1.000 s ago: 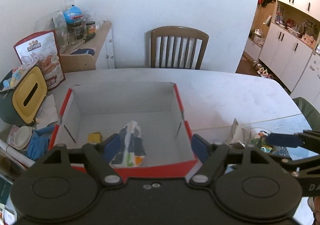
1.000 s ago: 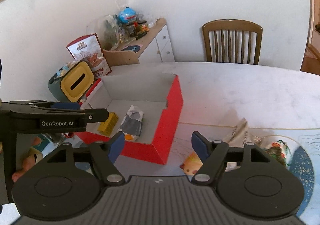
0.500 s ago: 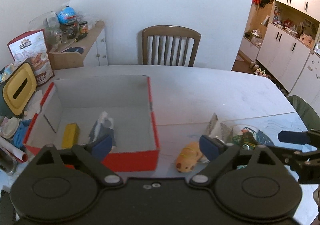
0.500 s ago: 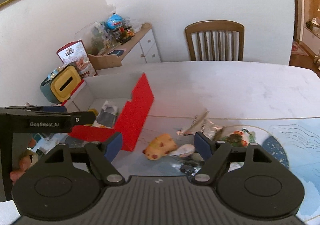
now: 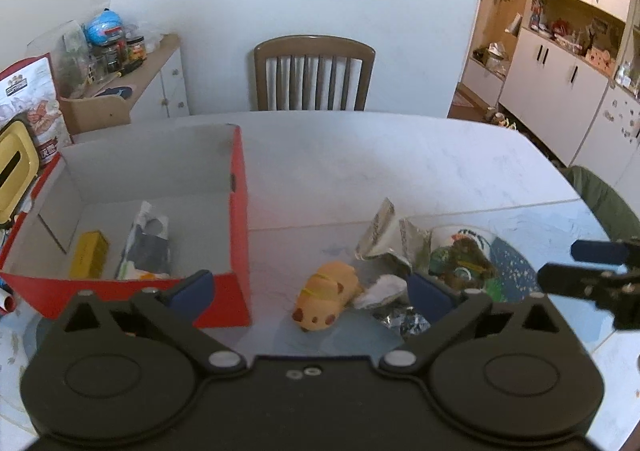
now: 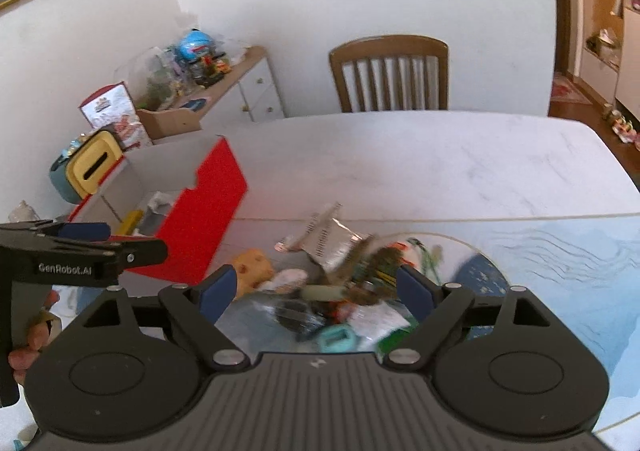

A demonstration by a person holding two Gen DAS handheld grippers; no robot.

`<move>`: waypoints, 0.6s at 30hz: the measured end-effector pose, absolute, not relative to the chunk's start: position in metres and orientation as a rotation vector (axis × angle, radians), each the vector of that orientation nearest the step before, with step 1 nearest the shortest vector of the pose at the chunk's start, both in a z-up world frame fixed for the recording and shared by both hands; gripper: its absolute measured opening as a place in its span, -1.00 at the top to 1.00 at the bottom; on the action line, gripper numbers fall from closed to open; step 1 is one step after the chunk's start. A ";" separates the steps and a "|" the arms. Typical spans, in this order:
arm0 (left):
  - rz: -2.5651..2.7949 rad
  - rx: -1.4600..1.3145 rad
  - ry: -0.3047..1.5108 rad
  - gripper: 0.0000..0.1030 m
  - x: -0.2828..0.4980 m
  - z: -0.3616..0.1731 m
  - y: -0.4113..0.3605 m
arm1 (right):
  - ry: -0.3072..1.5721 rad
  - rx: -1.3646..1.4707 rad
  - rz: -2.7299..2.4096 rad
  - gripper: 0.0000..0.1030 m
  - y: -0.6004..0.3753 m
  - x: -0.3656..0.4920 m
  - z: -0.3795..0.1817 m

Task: Organize objects
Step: 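Withdraw both tools from the box back to the clutter pile, then grasp the spotted toy dog with the left tool while the right tool grasps the brown bracelet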

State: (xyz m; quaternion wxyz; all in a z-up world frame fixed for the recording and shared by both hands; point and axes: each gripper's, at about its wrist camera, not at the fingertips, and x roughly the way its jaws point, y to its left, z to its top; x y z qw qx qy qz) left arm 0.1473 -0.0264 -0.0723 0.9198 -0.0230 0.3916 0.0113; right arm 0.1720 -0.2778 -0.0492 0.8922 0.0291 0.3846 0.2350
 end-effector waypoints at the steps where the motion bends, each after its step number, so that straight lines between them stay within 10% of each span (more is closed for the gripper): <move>1: 0.021 -0.038 0.803 -0.99 0.148 -0.076 -0.030 | 0.804 0.062 0.481 -0.69 -0.283 0.173 -0.053; 18: 0.019 0.029 0.861 -0.99 0.182 -0.135 -0.063 | 0.902 0.049 0.444 -0.69 -0.307 0.201 -0.101</move>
